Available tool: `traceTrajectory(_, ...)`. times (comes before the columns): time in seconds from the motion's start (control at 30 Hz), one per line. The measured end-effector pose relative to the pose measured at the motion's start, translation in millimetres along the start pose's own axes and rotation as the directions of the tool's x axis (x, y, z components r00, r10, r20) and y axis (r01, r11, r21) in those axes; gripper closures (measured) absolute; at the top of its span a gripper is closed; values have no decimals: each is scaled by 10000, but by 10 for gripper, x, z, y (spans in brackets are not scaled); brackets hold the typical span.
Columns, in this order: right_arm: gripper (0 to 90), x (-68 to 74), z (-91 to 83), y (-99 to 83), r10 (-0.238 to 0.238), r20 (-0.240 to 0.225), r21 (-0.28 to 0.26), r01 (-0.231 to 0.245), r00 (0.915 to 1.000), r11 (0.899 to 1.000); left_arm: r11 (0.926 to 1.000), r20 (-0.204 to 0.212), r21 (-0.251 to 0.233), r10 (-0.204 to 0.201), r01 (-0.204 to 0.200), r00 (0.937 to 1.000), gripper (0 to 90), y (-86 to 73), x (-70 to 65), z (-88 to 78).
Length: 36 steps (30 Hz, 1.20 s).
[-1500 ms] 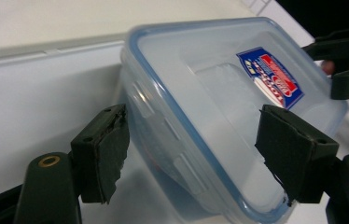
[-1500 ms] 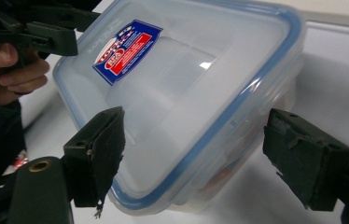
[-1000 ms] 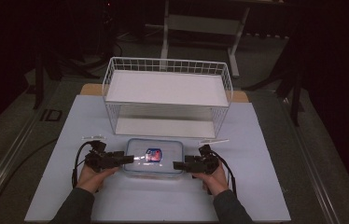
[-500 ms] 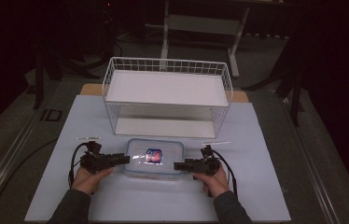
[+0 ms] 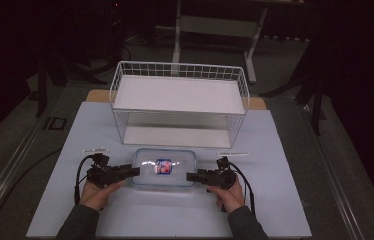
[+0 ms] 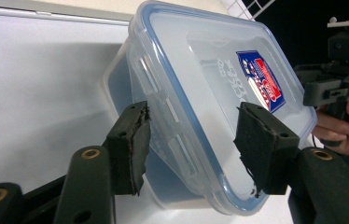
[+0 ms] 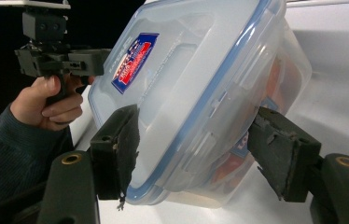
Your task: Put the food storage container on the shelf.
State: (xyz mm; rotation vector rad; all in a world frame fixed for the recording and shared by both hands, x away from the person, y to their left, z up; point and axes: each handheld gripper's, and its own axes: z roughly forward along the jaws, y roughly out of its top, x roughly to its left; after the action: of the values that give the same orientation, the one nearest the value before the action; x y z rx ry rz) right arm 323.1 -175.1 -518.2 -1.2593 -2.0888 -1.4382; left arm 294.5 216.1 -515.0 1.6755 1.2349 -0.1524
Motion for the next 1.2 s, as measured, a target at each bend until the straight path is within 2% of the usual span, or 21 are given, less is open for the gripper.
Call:
traceTrajectory(0.07, 347, -7, 3, 0, -29, -21, -24, 28, 10000, 10000, 9998, 102, 0, -211, 211, 9997, 420, 0, 21, 7)
traceTrajectory(0.17, 373, -19, 6, -8, -81, -20, -34, 81, 10000, 10000, 9982, 526, 50, -602, 600, 9968, 394, -7, 73, 10)
traceTrajectory(0.2, 378, -19, 11, -12, -125, 90, -4, 125, 9999, 9999, 9979, 575, 63, -650, 648, 9962, 394, -8, 79, 9)
traceTrajectory(0.4, 382, -10, 17, -17, -391, 57, 23, 391, 9992, 9992, 9955, 1046, 181, -945, 931, 9900, 415, -22, 112, -10)
traceTrajectory(0.53, 420, 15, 3, -22, -687, -112, 171, 688, 9976, 9975, 9968, 1028, 294, -766, 739, 9918, 445, -28, 75, -48)
traceTrajectory(0.63, 451, 8, -11, -20, -465, -221, 93, 467, 9987, 9989, 9981, 853, 282, -573, 551, 9947, 449, -35, 31, -65)
traceTrajectory(0.77, 462, 8, -16, -20, -465, -220, 81, 467, 9987, 9989, 9989, 675, 302, -366, 346, 9970, 452, -39, -10, -81)
traceTrajectory(1.07, 513, 71, -61, -13, -891, 260, -44, 892, 9957, 9960, 9992, 307, 62, 390, -393, 9988, 482, -28, -115, -99)
traceTrajectory(1.2, 518, 87, -68, -18, -965, 390, -82, 969, 9946, 9953, 9985, 199, -70, 538, -537, 9984, 483, -29, -147, -102)
